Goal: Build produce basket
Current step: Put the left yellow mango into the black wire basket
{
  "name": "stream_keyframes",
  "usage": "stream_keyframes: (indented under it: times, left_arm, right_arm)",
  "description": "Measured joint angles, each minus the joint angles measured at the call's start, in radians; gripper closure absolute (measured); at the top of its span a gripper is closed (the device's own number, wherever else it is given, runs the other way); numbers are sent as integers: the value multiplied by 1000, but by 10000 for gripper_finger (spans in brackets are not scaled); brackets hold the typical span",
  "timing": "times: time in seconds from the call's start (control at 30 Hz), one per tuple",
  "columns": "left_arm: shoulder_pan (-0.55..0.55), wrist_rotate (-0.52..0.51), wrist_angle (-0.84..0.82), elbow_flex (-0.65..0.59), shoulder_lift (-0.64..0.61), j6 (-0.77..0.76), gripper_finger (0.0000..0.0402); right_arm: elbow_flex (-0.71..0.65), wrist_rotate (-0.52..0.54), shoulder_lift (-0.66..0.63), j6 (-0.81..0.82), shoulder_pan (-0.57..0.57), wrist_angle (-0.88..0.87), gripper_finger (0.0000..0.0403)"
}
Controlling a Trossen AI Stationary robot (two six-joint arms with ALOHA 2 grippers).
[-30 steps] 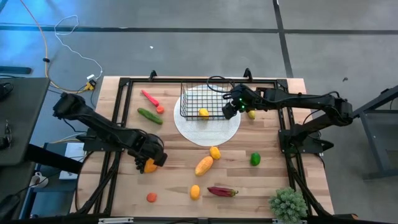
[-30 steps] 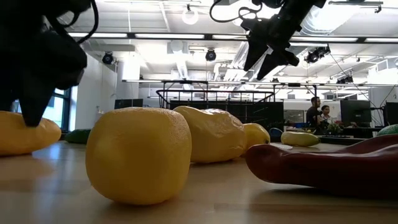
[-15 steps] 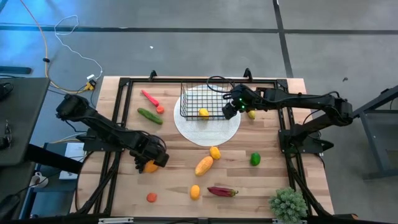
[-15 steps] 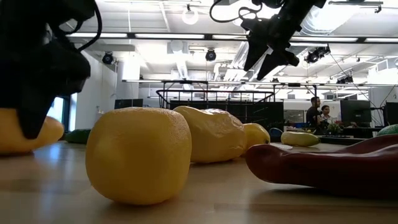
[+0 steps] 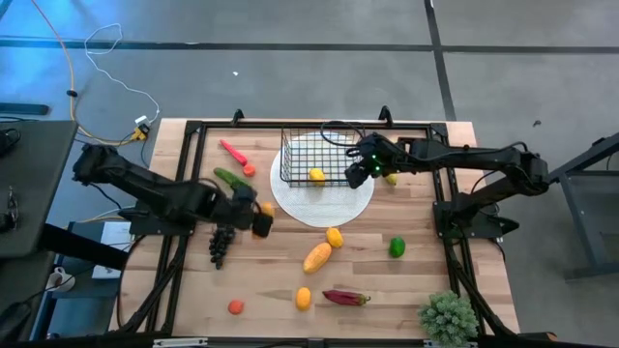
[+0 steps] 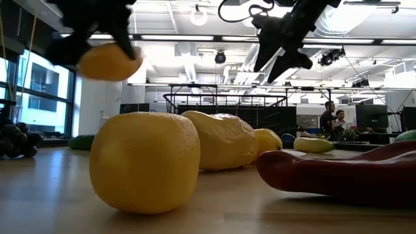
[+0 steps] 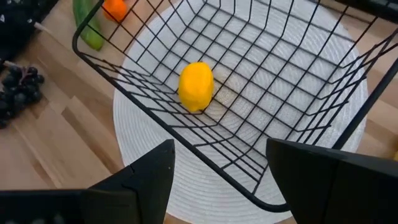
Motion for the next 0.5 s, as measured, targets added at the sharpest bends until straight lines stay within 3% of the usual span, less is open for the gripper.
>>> stream_keyframes:
  times: [0.2,0.5]
  left_arm:
    - [142,-99,23,91,-19,276,168]
    - [372,-48,303,121,-7,618,168]
  right_arm:
    - [0,99,-6,52,5,2,169]
    - [0,250,-78,82,3,8,169]
